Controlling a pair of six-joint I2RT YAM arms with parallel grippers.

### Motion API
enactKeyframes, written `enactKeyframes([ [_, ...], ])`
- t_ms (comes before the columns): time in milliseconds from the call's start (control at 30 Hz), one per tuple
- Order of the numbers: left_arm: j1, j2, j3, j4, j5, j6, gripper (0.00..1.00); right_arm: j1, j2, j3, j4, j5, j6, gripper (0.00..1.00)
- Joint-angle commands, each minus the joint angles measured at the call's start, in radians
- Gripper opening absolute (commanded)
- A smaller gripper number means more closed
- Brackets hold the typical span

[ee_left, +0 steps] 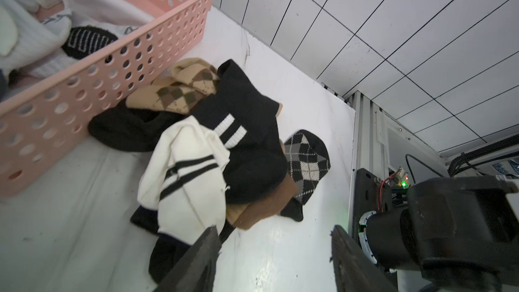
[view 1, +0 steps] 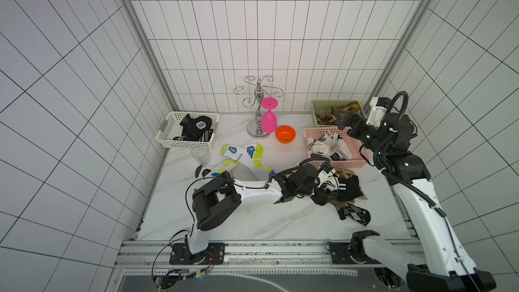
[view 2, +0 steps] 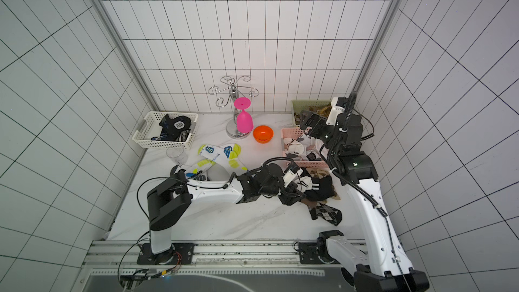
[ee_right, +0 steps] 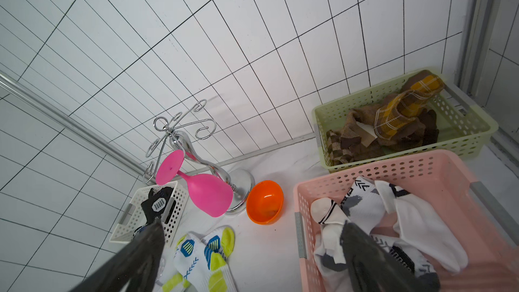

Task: Sort the socks into the basket by color
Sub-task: Move the sock to the center of the board.

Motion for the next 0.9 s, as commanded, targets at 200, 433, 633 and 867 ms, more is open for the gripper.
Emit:
enactKeyframes([
  [200, -0.074, 0.240, 0.198, 0.194, -0.046, 0.048, 0.65, 0.006, -0.054, -0.056, -0.081, -0.073, 0.002, 0.99],
  [433, -0.075, 0.435, 0.444, -0.067, -0.086, 0.077, 0.65, 0.020, -0.081, -0.065, -0.085, -0.091, -0.012, 0.99],
  [633, -0.049, 0.467, 0.439, -0.214, -0.175, 0.036, 0.64, 0.026, -0.090, -0.071, -0.085, -0.084, -0.026, 0.99],
  [867, -0.006, 0.315, 0.181, -0.311, -0.249, -0.056, 0.62, 0.030, -0.096, -0.090, -0.083, -0.077, -0.029, 0.99],
])
